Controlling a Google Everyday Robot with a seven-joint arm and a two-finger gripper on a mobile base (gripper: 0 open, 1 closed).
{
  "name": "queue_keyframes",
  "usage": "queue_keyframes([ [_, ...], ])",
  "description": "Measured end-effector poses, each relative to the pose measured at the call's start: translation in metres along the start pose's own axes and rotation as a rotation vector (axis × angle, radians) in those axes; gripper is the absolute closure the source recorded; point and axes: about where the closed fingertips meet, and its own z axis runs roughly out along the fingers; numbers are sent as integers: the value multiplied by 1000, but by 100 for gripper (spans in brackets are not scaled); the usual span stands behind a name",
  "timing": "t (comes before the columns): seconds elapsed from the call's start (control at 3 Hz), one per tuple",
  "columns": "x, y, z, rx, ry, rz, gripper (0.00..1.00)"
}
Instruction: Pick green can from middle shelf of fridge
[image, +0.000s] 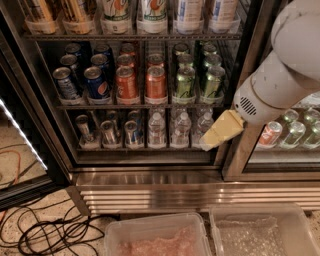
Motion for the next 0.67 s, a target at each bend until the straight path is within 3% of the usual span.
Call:
queue_keyframes([
  [0.33, -1, 0, 12, 5, -23, 3, 0],
  [0.67, 3, -11, 47, 29, -69, 87, 0],
])
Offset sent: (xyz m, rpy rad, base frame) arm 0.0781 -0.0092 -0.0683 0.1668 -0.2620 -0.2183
